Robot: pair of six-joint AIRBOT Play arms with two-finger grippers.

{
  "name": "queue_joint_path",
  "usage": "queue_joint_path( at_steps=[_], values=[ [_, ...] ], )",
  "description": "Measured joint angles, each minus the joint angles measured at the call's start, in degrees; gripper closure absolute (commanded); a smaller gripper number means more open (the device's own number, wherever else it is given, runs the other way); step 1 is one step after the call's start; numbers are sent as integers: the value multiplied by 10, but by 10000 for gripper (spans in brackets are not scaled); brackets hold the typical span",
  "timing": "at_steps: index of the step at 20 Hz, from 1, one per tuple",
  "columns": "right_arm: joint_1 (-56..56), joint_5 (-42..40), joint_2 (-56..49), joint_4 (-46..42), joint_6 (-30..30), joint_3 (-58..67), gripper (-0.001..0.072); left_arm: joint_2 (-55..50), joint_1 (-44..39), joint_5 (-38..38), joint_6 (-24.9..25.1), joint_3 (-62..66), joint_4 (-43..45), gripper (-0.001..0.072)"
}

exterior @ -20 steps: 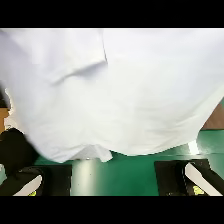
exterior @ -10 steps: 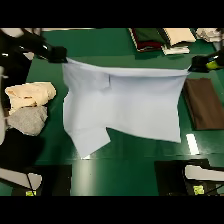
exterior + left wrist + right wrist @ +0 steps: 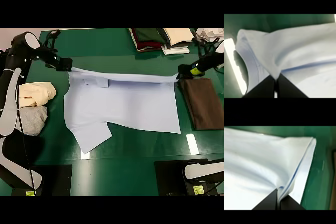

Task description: Fold the shirts.

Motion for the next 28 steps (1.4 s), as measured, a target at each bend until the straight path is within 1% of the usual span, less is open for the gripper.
queue_joint_path(
  at_steps=[3,4,5,6,7,10,14,16,20,22,24,28],
  values=[
    [1,-30,29,0,0,-78,698,-2,1,-13,10,-39,2,683],
    [1,-42,38,0,0,-102,690,-2,2,-15,11,-56,2,598],
    [1,-54,45,0,0,-123,548,-2,2,-16,12,-73,2,274],
    [1,-65,52,-2,0,-138,301,-3,2,-18,11,-89,5,162],
    [1,-75,57,0,0,-150,233,-3,3,-20,7,-101,6,168],
    [0,-89,73,20,0,-170,242,7,3,-30,-10,-122,11,168],
    [-3,-68,120,29,0,-178,241,76,4,-52,-28,-162,34,168],
    [-3,-50,156,32,0,-179,242,139,4,-54,-38,-234,43,168],
    [6,-40,218,34,0,-181,243,299,4,-12,-70,-467,41,167],
    [13,-40,239,34,0,-181,262,376,4,19,-80,-586,14,168],
    [22,-40,250,34,0,-181,262,427,4,51,-84,-669,-24,168],
    [42,-40,258,34,0,-181,262,473,-14,124,-77,-763,-99,168]
  ],
)
